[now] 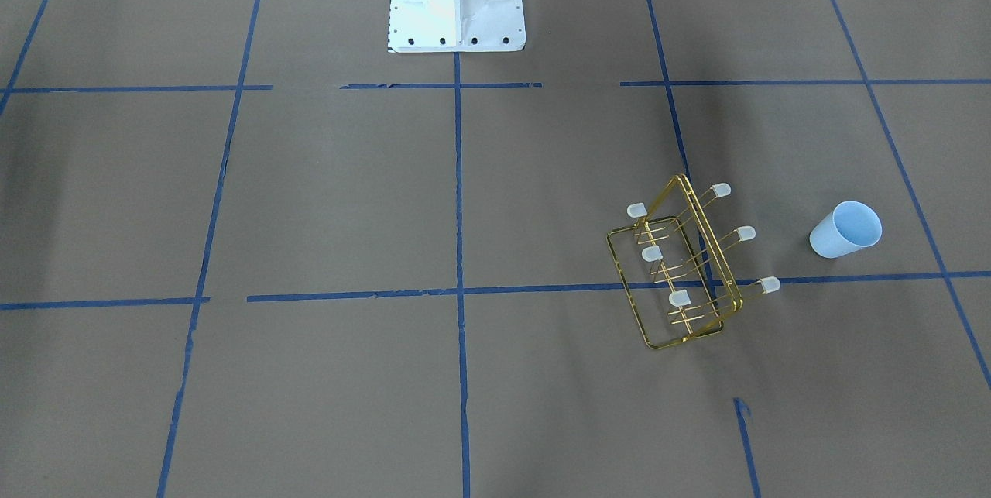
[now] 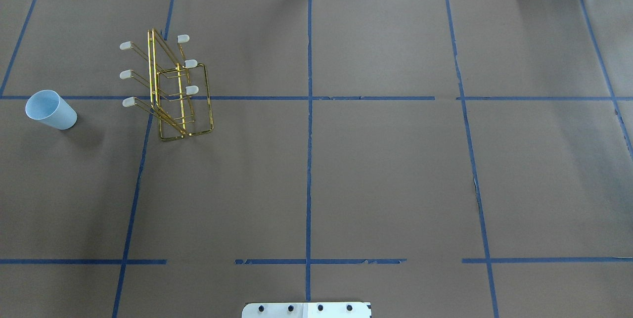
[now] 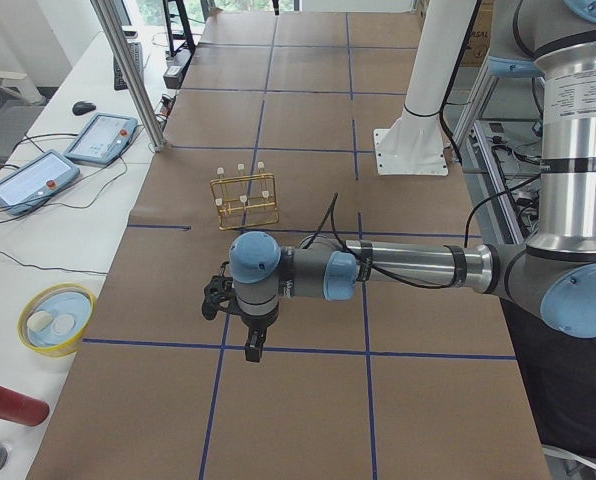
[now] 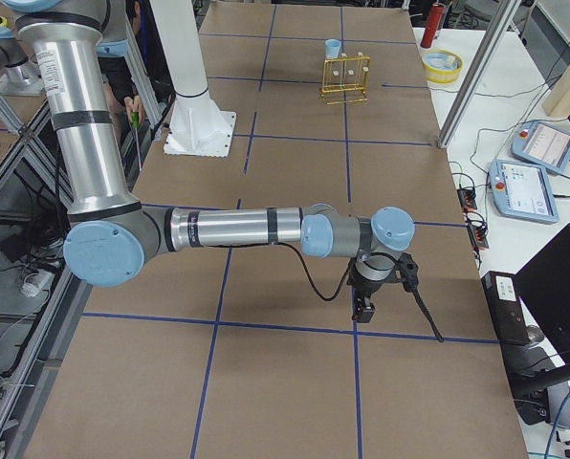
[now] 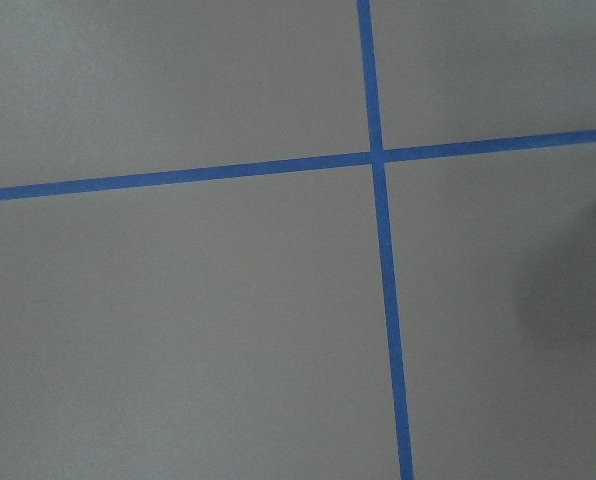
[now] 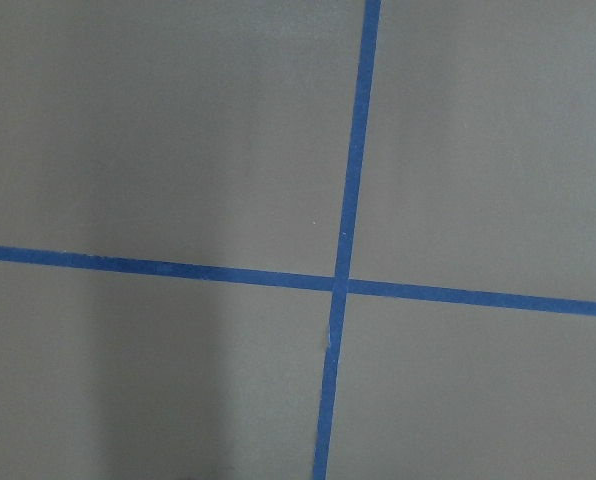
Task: Hang cup on cup holder
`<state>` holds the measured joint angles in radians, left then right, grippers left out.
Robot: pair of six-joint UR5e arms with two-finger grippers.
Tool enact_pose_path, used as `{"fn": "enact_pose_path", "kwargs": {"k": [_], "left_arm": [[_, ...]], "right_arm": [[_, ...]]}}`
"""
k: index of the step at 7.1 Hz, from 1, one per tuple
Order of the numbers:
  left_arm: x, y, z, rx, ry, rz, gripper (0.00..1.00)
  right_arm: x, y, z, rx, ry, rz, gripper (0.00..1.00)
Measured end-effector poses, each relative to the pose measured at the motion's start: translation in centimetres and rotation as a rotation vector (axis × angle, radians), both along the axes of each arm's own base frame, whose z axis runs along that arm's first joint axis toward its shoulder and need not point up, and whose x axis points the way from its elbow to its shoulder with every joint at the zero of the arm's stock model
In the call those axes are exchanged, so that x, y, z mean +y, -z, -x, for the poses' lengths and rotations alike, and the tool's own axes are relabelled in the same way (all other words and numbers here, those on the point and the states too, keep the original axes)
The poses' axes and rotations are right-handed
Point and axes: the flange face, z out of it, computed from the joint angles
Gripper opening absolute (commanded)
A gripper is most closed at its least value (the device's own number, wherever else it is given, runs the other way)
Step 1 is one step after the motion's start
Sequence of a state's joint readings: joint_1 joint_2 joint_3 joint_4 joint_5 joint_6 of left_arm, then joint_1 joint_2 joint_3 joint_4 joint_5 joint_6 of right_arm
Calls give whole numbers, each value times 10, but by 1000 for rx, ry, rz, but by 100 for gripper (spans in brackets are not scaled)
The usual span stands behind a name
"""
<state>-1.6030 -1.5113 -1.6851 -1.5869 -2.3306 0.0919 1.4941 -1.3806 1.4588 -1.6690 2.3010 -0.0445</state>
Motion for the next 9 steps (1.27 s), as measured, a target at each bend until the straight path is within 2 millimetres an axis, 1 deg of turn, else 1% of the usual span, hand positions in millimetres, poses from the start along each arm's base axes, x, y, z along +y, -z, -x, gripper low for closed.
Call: {"fn": "enact_pose_path", "kwargs": {"k": [4, 6, 8, 9], "left_arm": [[-26, 23, 0, -1, 10, -37, 100], [-39, 41, 0, 7, 67, -23, 100], [-49, 56, -1, 11, 100, -55, 100], [-51, 67, -3, 17, 125, -77, 100]], "right_arm": [[0, 0, 0, 0, 0, 0, 100], [0, 0, 0, 0, 0, 0, 100], [0, 0, 0, 0, 0, 0, 100], [0, 0, 0, 0, 0, 0, 100]]}}
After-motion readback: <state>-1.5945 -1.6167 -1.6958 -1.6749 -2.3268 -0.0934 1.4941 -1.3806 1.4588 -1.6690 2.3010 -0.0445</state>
